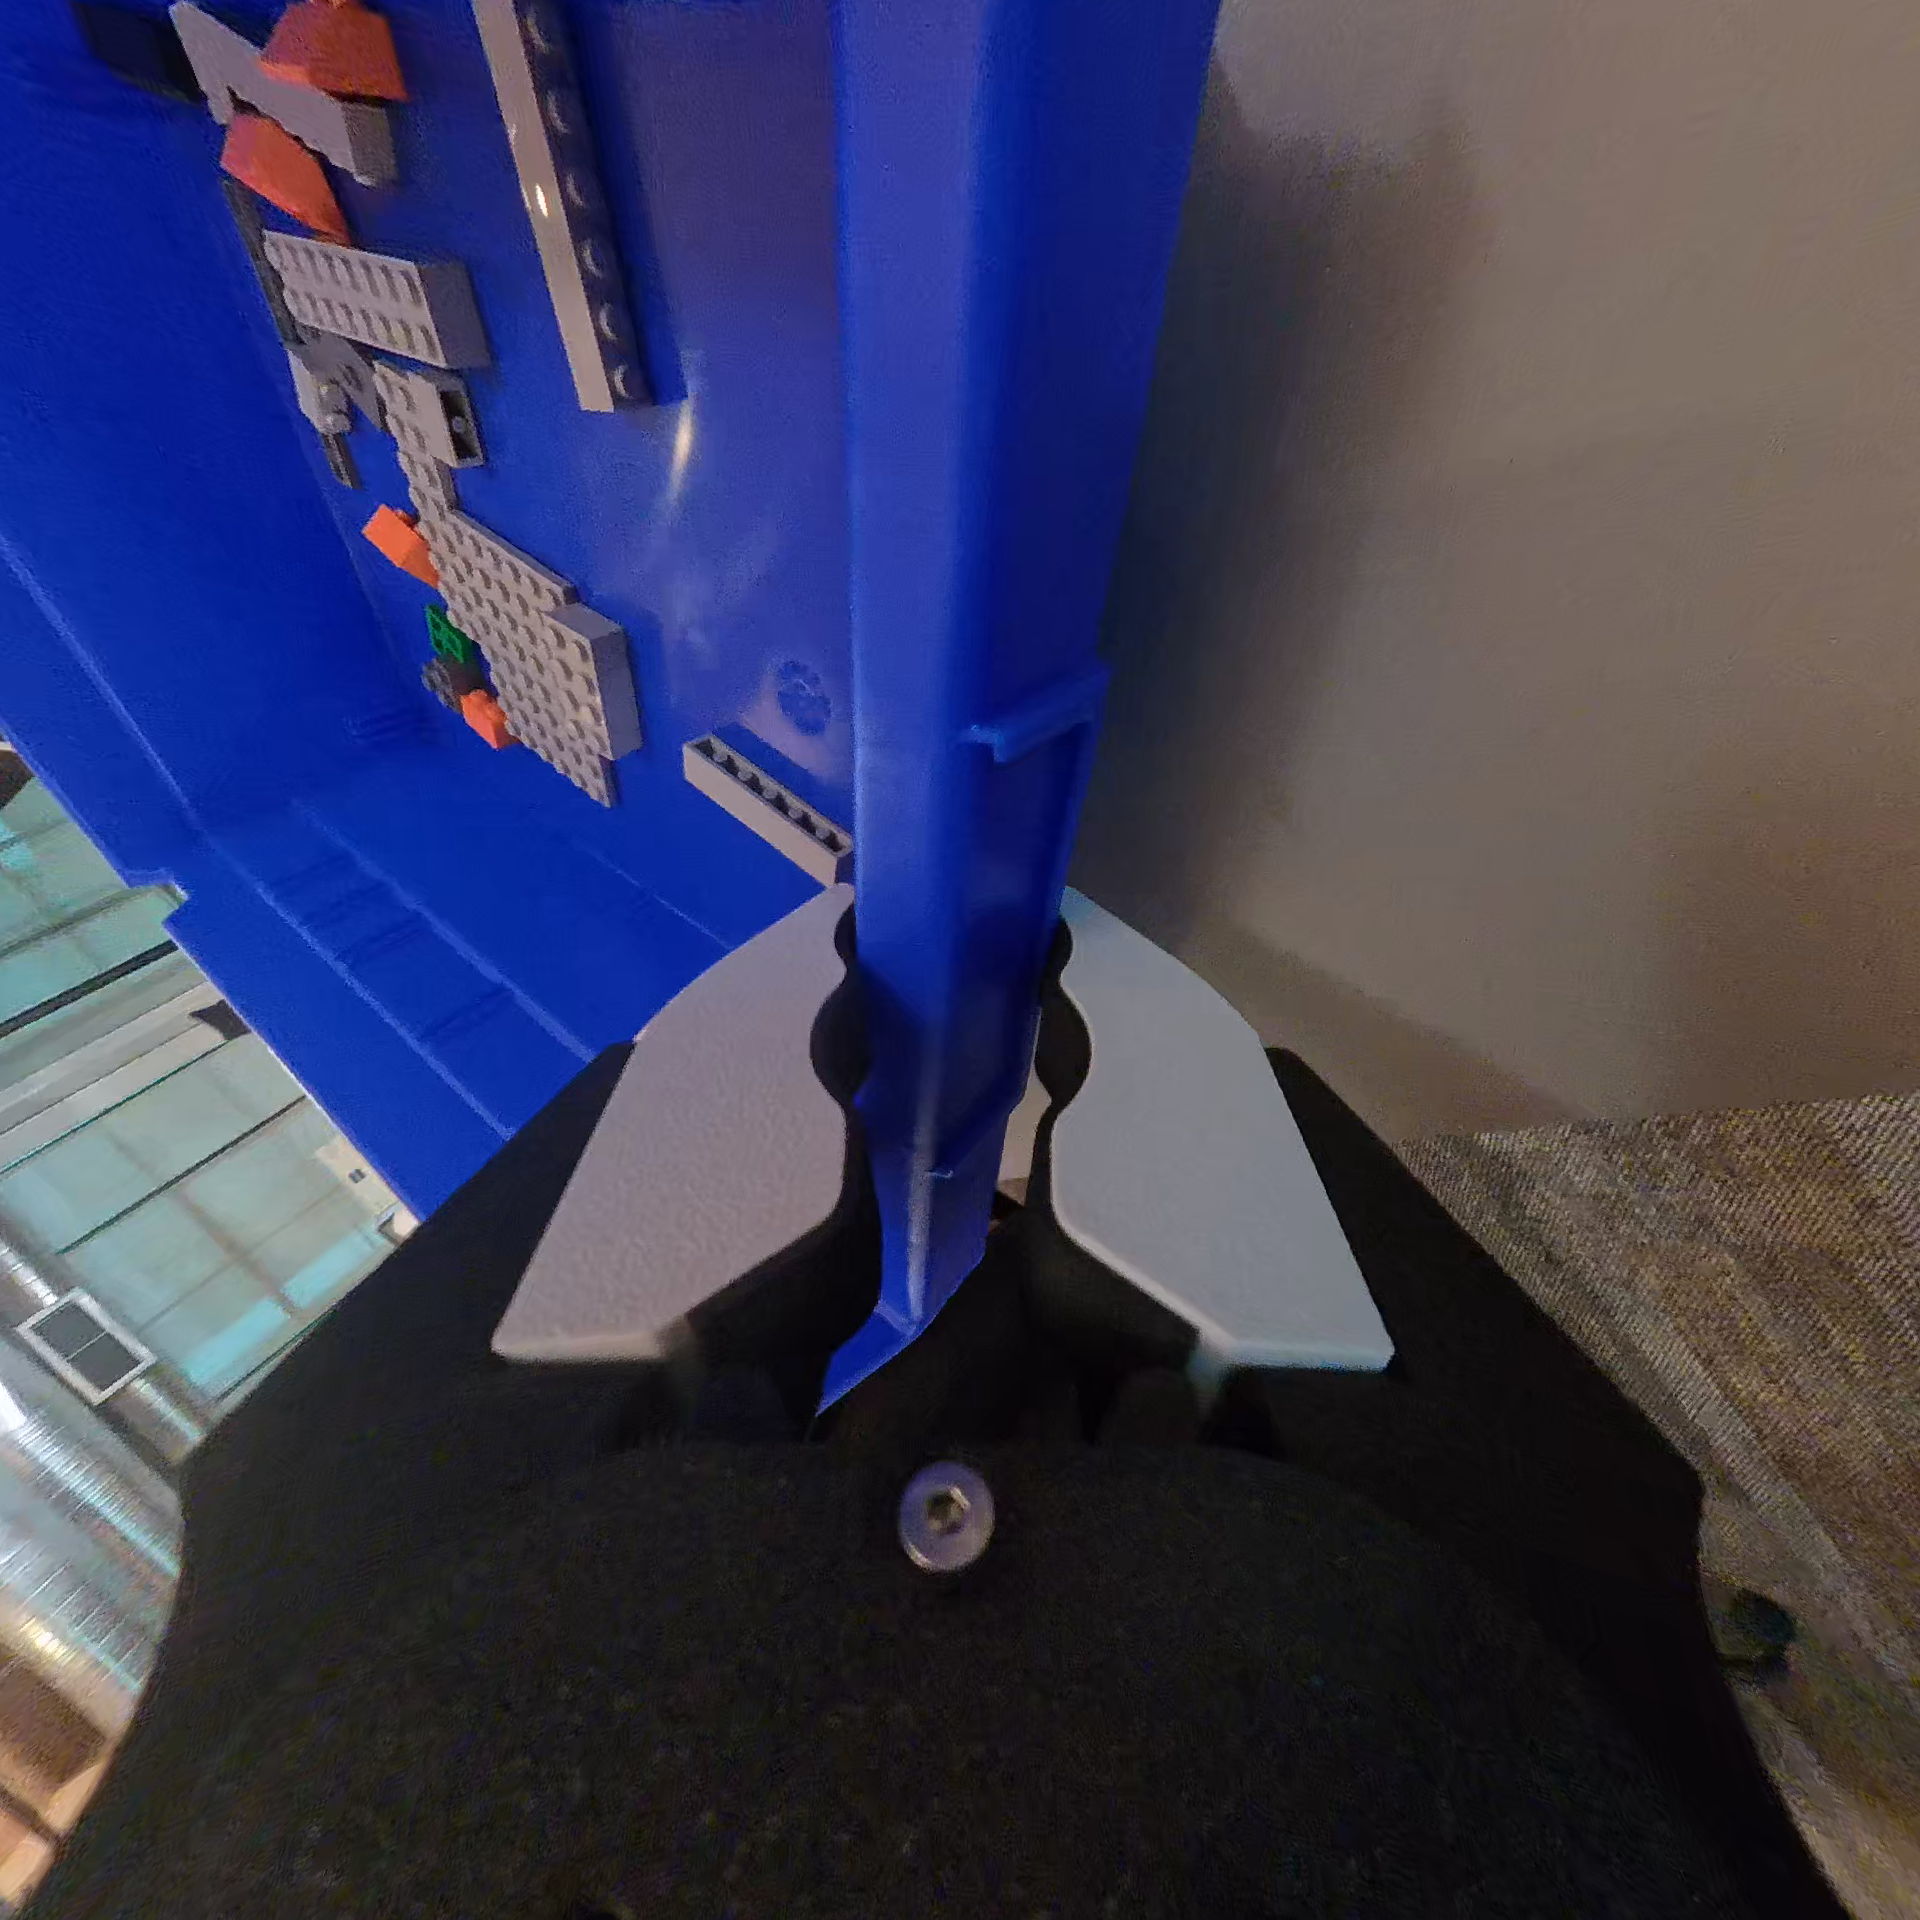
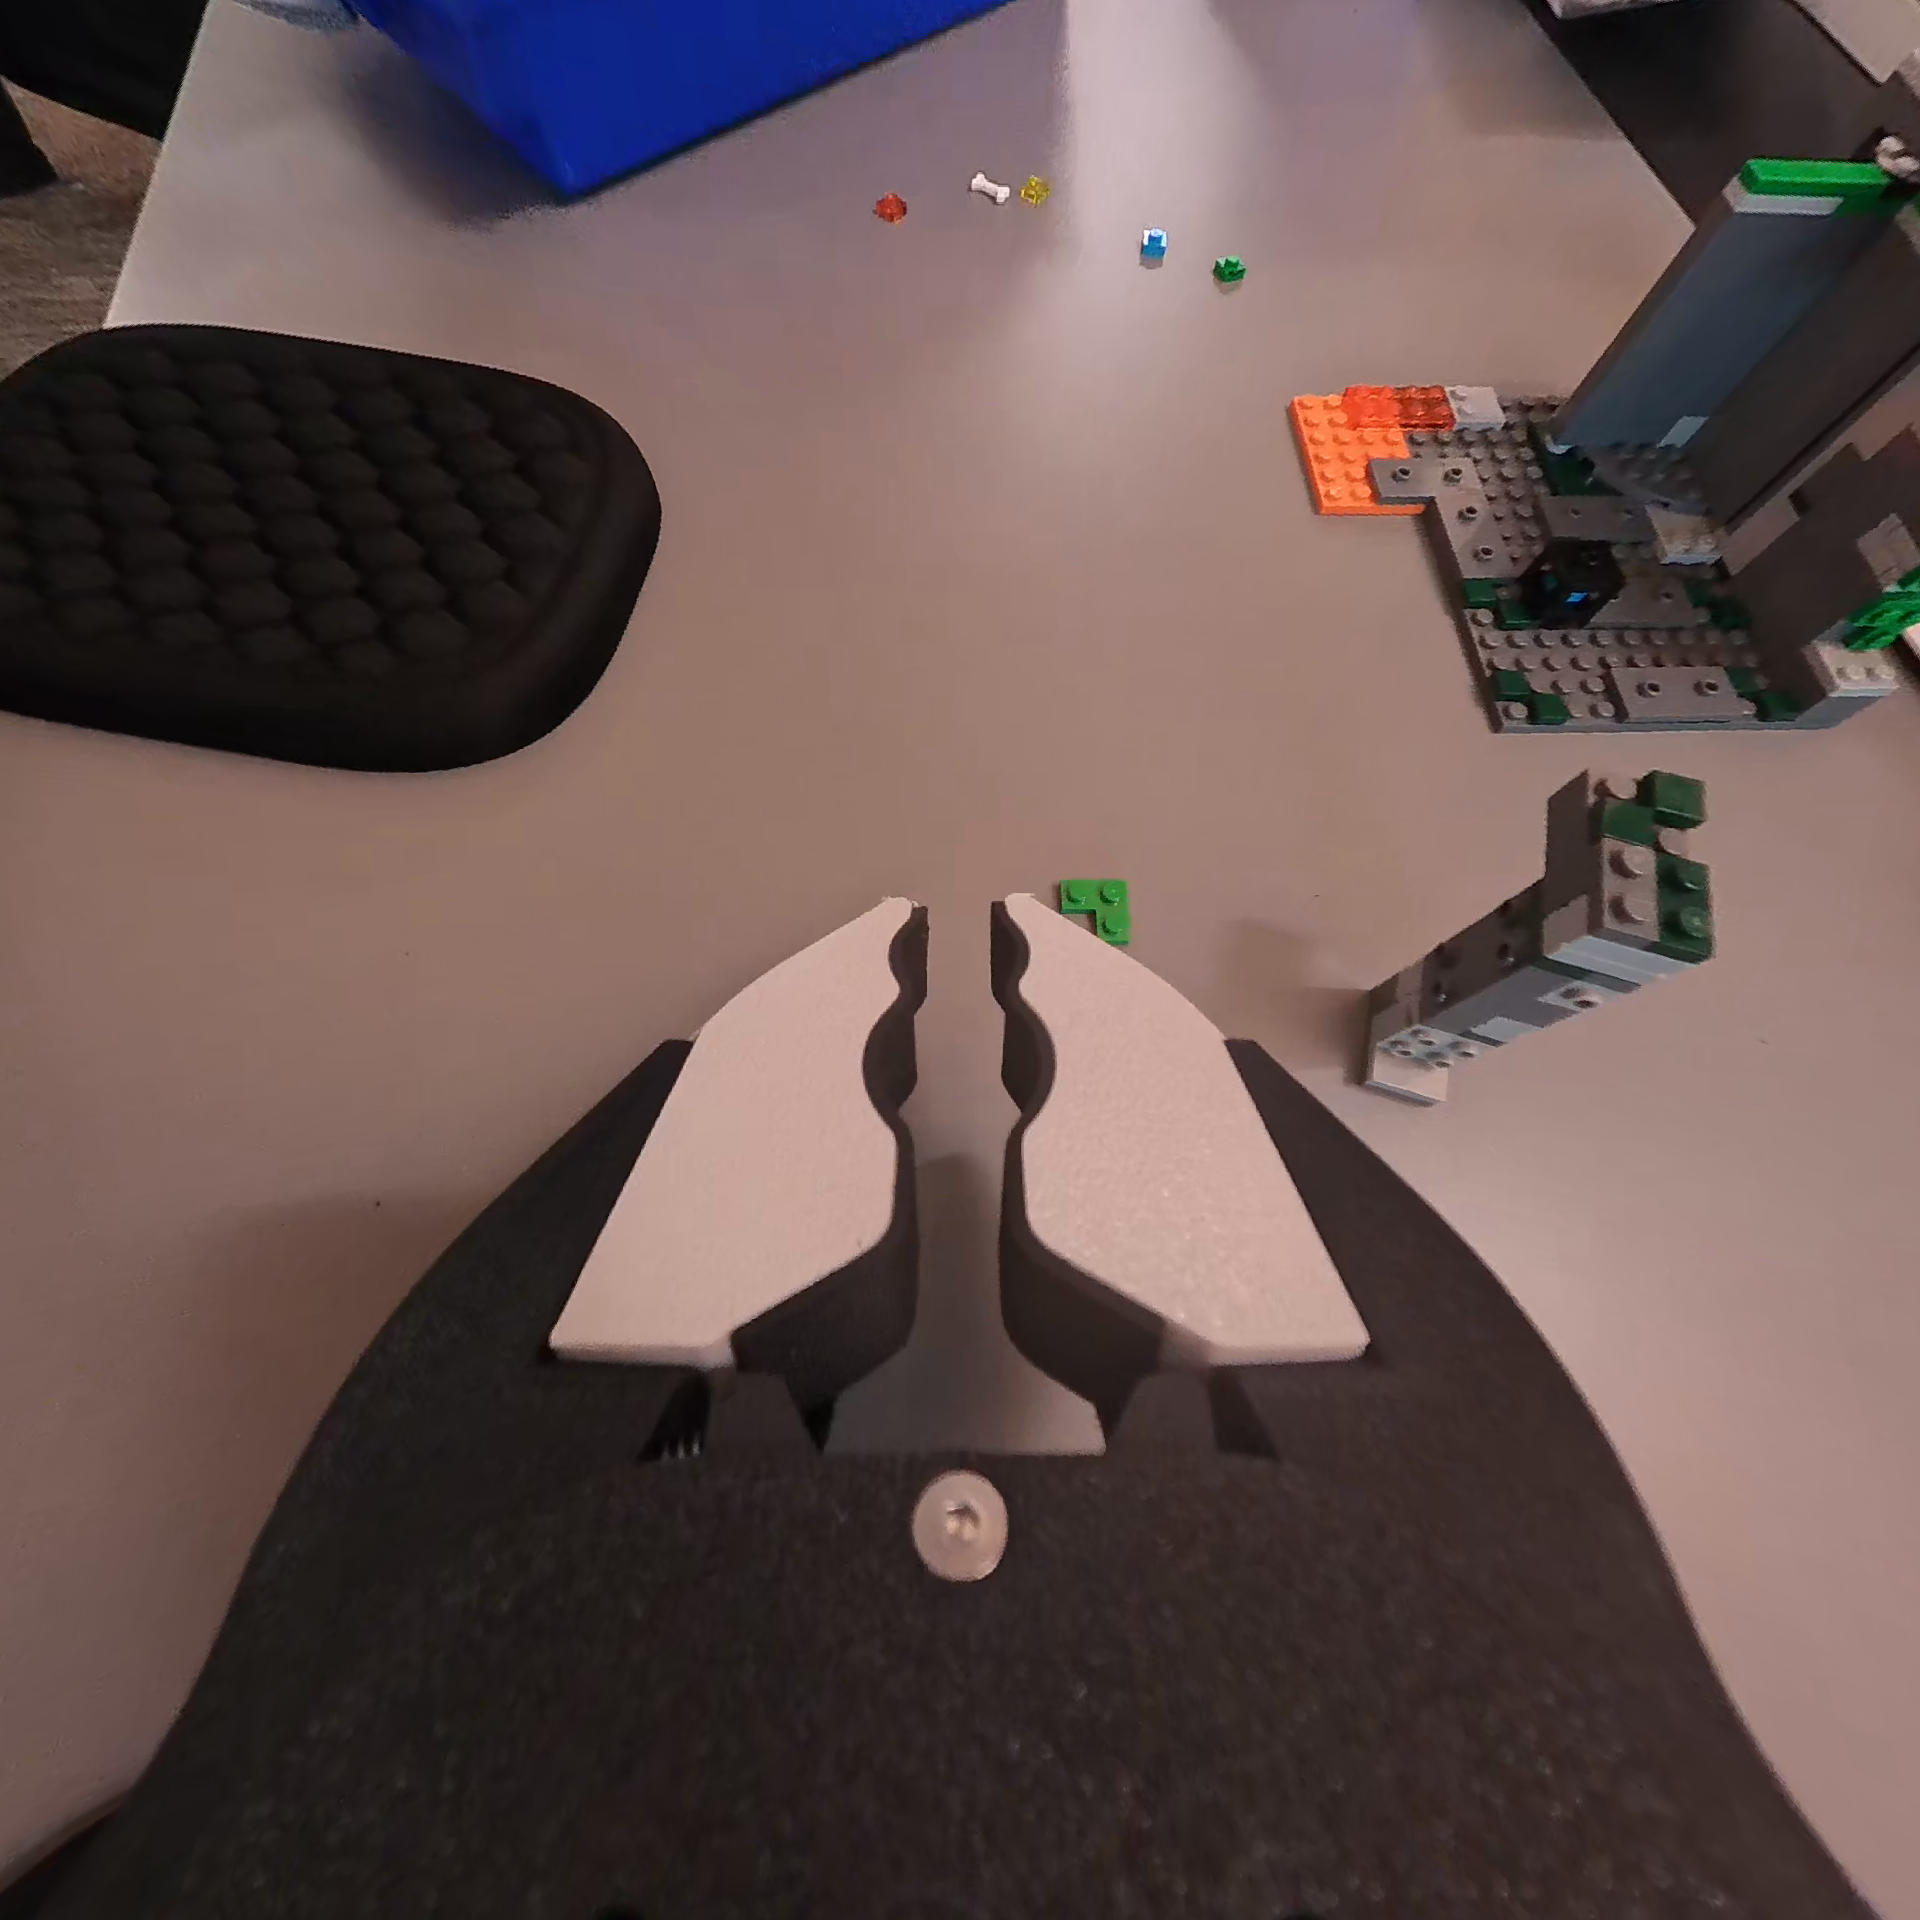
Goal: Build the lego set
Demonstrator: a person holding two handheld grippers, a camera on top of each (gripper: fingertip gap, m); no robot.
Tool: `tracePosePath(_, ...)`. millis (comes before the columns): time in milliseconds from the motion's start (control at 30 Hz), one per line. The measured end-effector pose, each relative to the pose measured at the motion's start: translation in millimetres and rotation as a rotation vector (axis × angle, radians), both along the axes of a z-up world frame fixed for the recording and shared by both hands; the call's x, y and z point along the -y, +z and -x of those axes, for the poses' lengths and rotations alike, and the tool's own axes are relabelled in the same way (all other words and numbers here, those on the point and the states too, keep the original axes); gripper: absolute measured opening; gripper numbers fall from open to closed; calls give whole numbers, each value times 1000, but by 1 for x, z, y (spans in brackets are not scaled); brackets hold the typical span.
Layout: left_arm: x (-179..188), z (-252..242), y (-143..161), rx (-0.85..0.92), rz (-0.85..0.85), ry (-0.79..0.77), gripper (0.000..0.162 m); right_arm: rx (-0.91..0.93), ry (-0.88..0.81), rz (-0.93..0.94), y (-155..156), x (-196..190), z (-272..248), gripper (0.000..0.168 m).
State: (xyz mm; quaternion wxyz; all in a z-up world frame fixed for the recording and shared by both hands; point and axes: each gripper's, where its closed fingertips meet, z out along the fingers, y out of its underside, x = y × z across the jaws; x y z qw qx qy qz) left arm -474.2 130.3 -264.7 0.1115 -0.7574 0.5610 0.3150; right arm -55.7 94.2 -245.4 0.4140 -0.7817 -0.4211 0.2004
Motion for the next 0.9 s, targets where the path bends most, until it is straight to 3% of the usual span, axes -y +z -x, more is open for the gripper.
tracePosePath(367,-1,-8,-13,112,25,-35,29,-5,7,7,-1,1,1,11)
tracePosePath(433,1,-8,-10,137,41,-35,38,-4,10,6,-1,2,2,11)
tracePosePath(567,11,-19,4,280,117,-25,53,-4,10,4,-1,2,2,11)
tracePosePath(633,11,-32,16,421,142,-11,52,-3,11,1,0,2,2,11)
tracePosePath(733,-8,-45,44,638,125,39,44,-5,14,7,-1,3,3,11)
tracePosePath(900,-68,-32,65,815,49,199,40,-3,20,4,-1,4,5,11)
